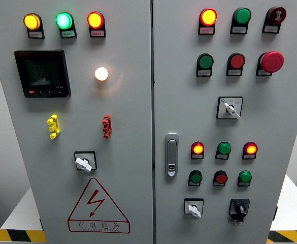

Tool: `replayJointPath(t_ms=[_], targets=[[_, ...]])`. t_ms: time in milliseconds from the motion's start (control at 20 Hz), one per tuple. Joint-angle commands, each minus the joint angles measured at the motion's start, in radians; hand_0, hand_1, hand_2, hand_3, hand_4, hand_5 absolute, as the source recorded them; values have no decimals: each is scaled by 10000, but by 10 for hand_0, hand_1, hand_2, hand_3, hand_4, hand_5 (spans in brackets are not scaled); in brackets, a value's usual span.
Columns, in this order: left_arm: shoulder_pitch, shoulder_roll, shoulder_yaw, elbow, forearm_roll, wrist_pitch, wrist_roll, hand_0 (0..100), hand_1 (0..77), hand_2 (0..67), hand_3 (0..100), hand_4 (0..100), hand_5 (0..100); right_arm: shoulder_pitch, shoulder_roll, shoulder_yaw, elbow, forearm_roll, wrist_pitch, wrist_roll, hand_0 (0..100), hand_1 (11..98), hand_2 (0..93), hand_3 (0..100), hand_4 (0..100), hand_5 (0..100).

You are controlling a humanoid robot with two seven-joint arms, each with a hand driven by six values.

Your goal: Turn on light switch 1

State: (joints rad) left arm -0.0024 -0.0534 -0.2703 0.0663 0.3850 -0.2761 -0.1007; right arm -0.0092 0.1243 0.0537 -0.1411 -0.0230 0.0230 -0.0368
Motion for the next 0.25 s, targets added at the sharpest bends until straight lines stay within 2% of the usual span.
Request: replayJointPath(t_ms=[0, 200], targets=[[9, -79, 141, -3, 0, 0, 86, 0, 0, 81, 0, 3, 0, 0, -1, 0, 0, 0, 0, -1, 0, 200, 0, 198, 195, 104], [9, -111, 203, -34, -15, 15, 87, 0, 0, 69, 0, 0, 0, 0, -1, 0, 0, 0, -15, -1, 0, 203, 0, 198, 195, 104]])
